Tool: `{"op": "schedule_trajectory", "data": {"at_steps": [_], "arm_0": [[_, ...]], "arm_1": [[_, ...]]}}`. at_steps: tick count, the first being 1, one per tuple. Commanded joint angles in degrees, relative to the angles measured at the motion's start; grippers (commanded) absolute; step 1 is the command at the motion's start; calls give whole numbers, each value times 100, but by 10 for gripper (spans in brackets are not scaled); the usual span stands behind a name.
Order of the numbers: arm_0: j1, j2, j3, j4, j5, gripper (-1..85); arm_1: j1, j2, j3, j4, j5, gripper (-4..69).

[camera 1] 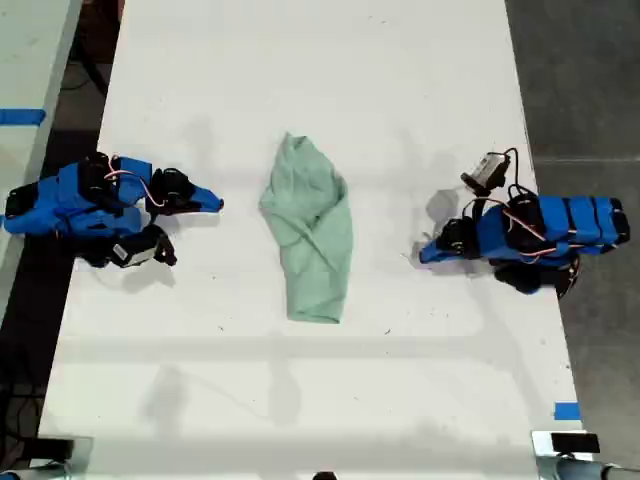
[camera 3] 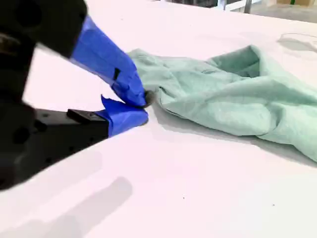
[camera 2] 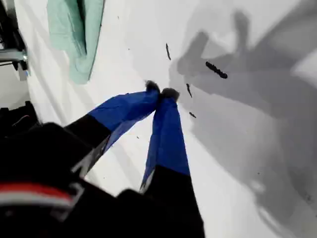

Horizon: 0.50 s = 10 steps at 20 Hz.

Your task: Fold t shirt

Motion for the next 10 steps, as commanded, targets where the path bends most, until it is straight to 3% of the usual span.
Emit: {"op": "schedule_trajectory", "data": {"at_steps": [1,4,6,8,10], "arm_0": [[642,35,167,-905,70,-1],[492,35,149,-677,-114,-2],[483,35,132,-642,-141,-2],[387,-492,-167,-765,-352,-3],[870,-2698,-1494,-1248,-659,-2]], "arm_1": [[-589,97,193,-35,79,-22],[-466,97,149,-26,-193,-21],[-396,97,114,105,35,-19],[-475,44,-149,-220,185,-17],[-510,-1002,-896,-888,211,-17]]}}
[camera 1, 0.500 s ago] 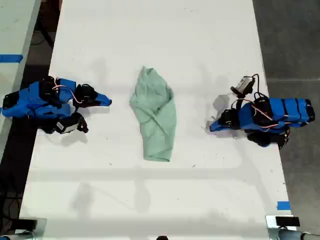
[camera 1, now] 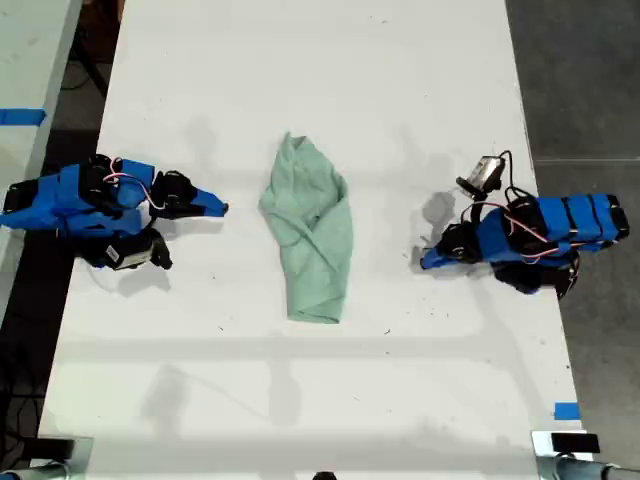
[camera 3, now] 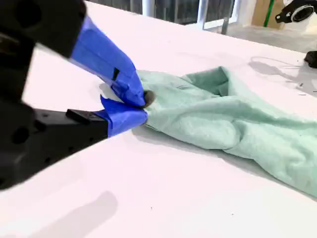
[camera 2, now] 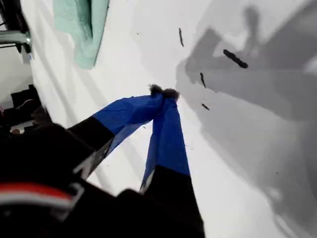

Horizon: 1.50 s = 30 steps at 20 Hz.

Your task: Fold t shirt

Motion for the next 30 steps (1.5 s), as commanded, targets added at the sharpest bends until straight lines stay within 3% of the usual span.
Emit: {"op": "schedule_trajectory", "data": {"at_steps": [1,3,5,8,10,16,18,21,22,23,28,30], "arm_0": [[809,-3146,-1925,-844,-580,-2],[1512,-5502,-3568,-1213,-993,103],[2065,-7717,-5344,-1292,-1020,148],[2479,-10072,-7646,-1055,-773,176],[2452,-10969,-8455,-650,-782,198],[2118,-12340,-8947,-659,-1125,175],[2101,-12612,-9079,-738,-958,-2],[2285,-13052,-9650,-738,-650,-2],[2312,-13184,-9809,-721,-633,-2],[2347,-13280,-9914,-686,-624,-2],[3340,-13324,-10345,-316,-809,-2],[3656,-13192,-11039,422,-1002,-2]], "arm_1": [[-123,-1934,-1257,-914,229,-18],[-466,-4245,-2461,-1837,167,-21],[-633,-6504,-3964,-2013,141,-19],[-729,-9123,-6346,-1266,-316,215],[-677,-10292,-7453,-879,-606,248],[-554,-11900,-9211,-756,-1020,251],[-519,-12015,-9413,-729,-1011,252],[-510,-12287,-9668,-905,-1011,253],[-510,-12533,-9879,-896,-1046,115],[-536,-12744,-10055,-791,-1046,22],[-1512,-12841,-10503,-360,-519,22],[-1811,-12814,-11514,483,-439,22]]}}
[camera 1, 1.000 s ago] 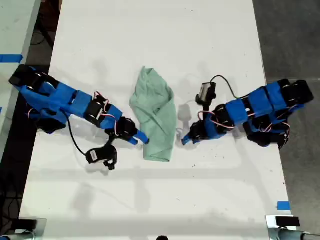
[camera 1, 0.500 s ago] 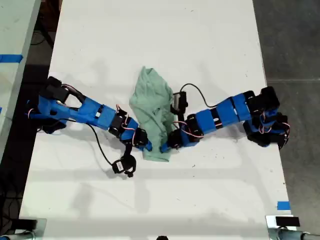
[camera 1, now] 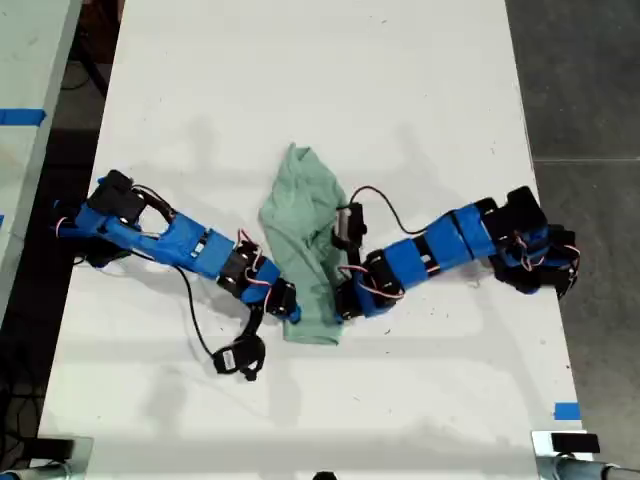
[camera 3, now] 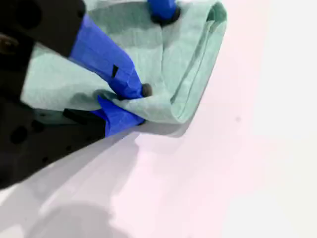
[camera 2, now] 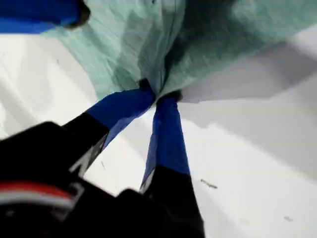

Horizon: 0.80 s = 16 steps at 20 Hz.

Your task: Fold t shirt

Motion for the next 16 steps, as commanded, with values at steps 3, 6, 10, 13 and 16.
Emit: {"op": "schedule_trajectory", "data": {"at_steps": [3,6,10,13,16], "arm_0": [[272,1151,-1380,1608,-149,-2],[-677,2118,-1213,2391,88,-2],[-606,1740,-1204,2426,70,-2],[-149,1081,-1292,1978,-193,-2],[141,659,-1441,1573,-378,-2]], "arm_1": [[141,1143,-1195,554,-800,22],[1327,2303,-396,237,-1380,22],[879,1802,-255,-396,-1600,147],[26,589,-826,-598,-1160,309],[-448,-264,-1433,-1116,-905,389]]}}
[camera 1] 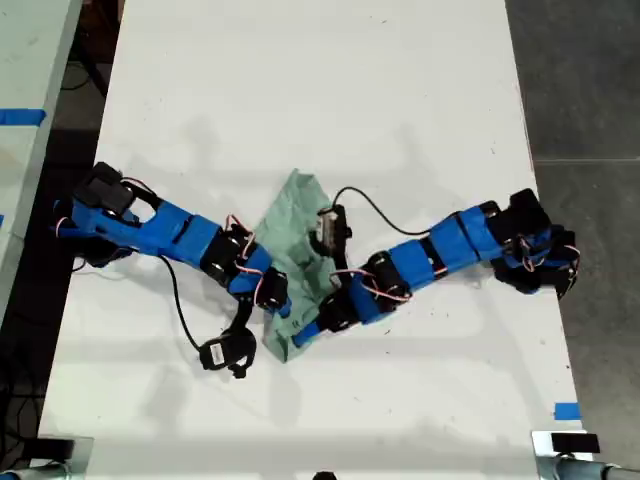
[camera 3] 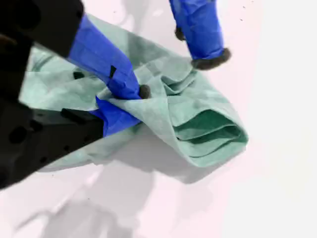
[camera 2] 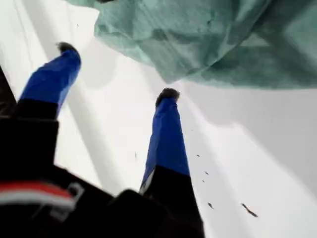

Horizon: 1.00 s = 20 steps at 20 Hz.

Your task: Fold t shirt

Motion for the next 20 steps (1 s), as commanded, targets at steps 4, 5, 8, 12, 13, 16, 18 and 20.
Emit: {"op": "schedule_trajectory", "data": {"at_steps": [4,5,8,12,13,16,18,20], "arm_0": [[923,-905,-598,-1055,-729,-2],[1028,-1107,-703,-1125,-835,-2],[1195,-1301,-738,-1397,-888,-3],[1169,-1336,-738,-1459,-844,-3],[1169,-1336,-756,-1477,-844,-3],[1125,-1310,-765,-1450,-809,-3],[1116,-1283,-765,-1441,-773,-3],[1072,-1274,-756,-1424,-747,-3]], "arm_1": [[-105,-791,-650,-984,176,387],[-44,-967,-650,-1028,202,373],[141,-1406,-703,-650,404,297],[158,-1564,-835,53,264,163],[114,-1635,-932,211,141,62],[-18,-1635,-932,729,62,20],[-149,-1459,-932,765,-9,20],[-246,-1134,-932,598,-185,20]]}}
